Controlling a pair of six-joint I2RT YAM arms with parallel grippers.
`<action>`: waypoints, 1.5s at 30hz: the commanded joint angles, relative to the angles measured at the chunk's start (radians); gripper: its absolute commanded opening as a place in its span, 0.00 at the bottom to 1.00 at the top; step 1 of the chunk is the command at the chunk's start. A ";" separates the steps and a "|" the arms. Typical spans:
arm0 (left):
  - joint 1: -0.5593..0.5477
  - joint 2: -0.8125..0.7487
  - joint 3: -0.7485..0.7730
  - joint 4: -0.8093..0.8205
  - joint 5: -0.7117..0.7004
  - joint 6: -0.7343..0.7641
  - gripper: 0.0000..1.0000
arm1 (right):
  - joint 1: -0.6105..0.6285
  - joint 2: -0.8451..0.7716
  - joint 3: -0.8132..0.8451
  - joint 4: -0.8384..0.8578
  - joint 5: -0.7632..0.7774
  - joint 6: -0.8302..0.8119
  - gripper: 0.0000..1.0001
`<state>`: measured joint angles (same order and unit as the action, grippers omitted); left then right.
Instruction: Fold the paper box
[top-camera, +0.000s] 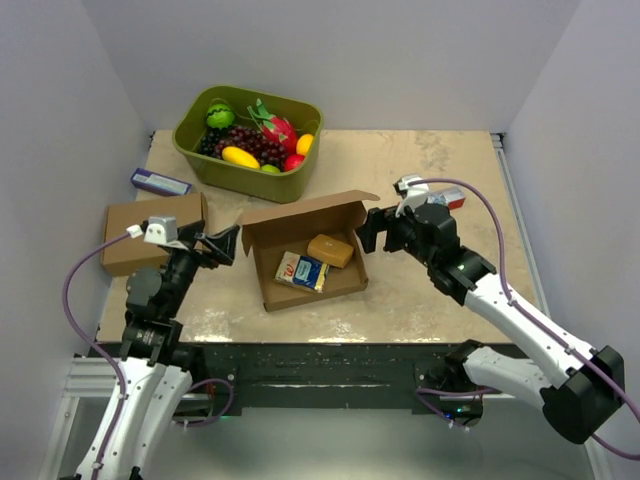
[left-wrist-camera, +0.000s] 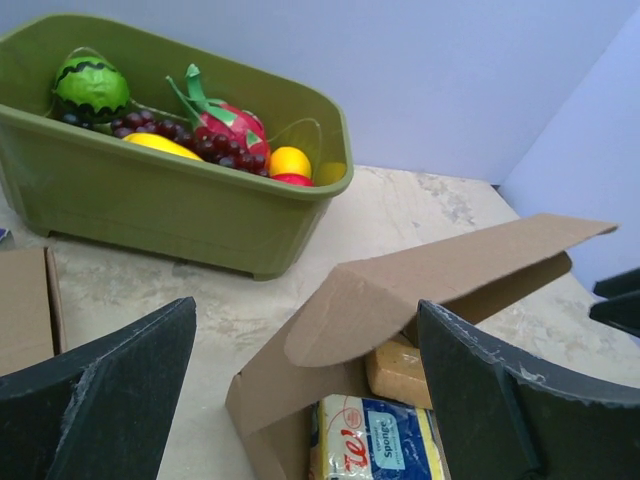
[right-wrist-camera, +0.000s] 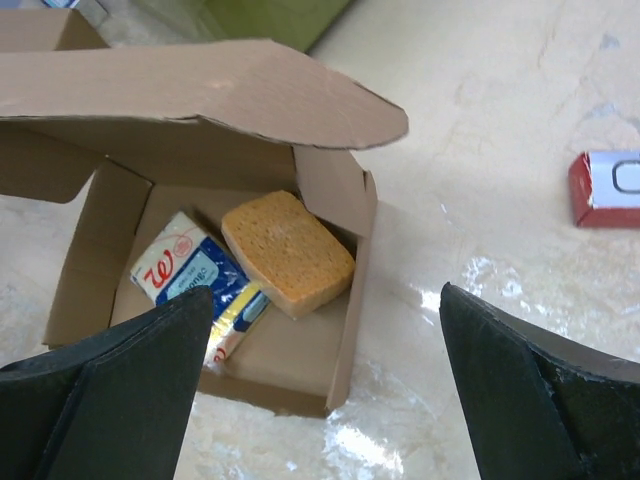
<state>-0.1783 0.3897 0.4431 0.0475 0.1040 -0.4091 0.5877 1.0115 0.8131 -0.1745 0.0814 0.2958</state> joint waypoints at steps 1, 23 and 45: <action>-0.001 -0.054 -0.011 -0.011 0.098 -0.010 0.96 | -0.017 0.001 -0.046 0.171 -0.058 -0.083 0.96; -0.004 0.058 -0.086 0.023 0.094 -0.068 0.76 | -0.037 0.108 -0.127 0.509 -0.080 -0.146 0.71; -0.237 0.419 -0.066 0.298 -0.056 -0.059 0.29 | -0.012 0.194 -0.160 0.673 -0.151 -0.080 0.17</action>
<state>-0.3676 0.7712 0.3424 0.2974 0.0814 -0.4522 0.5541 1.1961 0.6609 0.4236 -0.0418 0.1944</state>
